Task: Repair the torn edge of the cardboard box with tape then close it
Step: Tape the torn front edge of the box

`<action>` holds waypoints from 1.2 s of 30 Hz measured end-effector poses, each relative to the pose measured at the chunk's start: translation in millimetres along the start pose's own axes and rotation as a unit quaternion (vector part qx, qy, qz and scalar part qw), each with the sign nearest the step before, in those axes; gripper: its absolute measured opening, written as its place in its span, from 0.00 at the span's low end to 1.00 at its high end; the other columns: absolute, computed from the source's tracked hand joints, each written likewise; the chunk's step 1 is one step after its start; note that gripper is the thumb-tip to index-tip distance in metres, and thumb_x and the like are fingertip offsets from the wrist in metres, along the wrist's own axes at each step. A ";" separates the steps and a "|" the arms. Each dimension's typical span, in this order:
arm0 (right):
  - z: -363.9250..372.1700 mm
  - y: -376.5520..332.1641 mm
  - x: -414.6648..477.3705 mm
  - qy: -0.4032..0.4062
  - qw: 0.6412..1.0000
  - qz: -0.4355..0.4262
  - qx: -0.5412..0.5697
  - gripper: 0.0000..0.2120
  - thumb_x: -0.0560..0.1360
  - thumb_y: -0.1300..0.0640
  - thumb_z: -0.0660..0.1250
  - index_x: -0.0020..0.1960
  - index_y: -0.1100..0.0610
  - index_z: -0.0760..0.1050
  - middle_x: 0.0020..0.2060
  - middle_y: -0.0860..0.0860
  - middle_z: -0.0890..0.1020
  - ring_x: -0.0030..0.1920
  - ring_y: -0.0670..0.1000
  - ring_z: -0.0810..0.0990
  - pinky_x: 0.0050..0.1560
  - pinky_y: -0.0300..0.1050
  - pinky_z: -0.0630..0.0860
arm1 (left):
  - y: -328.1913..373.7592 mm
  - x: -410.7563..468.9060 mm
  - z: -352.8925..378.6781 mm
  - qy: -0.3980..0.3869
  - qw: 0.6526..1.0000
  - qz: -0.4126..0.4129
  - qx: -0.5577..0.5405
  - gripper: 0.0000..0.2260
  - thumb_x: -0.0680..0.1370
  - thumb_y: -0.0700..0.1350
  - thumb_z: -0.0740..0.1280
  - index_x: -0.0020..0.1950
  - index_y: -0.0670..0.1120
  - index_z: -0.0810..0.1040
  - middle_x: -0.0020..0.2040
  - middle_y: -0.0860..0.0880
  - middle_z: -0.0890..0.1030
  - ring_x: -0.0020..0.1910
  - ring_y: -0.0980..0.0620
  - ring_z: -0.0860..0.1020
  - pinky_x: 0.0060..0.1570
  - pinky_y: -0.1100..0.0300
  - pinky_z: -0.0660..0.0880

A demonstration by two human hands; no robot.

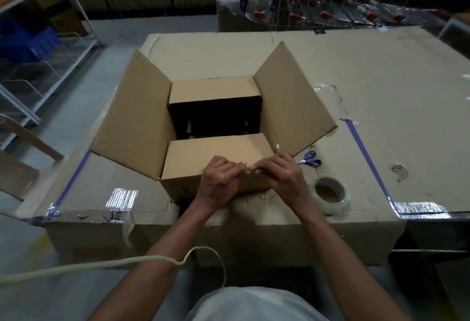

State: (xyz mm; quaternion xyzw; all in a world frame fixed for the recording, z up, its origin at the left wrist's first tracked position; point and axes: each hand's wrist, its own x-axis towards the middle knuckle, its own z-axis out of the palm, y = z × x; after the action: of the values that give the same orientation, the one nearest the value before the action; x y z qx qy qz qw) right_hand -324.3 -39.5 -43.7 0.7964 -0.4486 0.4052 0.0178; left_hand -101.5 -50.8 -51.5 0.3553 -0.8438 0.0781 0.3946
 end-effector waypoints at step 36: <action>32.0 -49.4 17.0 0.016 0.999 0.048 0.007 0.09 0.74 0.61 0.68 0.45 0.61 0.87 0.39 0.54 0.84 0.41 0.55 0.80 0.38 0.49 0.78 | -12.3 -23.6 -26.9 0.045 0.998 -0.048 0.012 0.03 0.77 0.35 0.73 0.48 0.39 0.87 0.46 0.42 0.87 0.46 0.44 0.86 0.48 0.50 0.81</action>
State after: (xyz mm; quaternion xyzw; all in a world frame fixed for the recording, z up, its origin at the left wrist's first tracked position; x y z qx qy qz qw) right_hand -263.6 -34.5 -37.4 0.7675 -0.4831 0.4213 0.0002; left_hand -66.7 -36.1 -52.1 0.3965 -0.8058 0.0848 0.4316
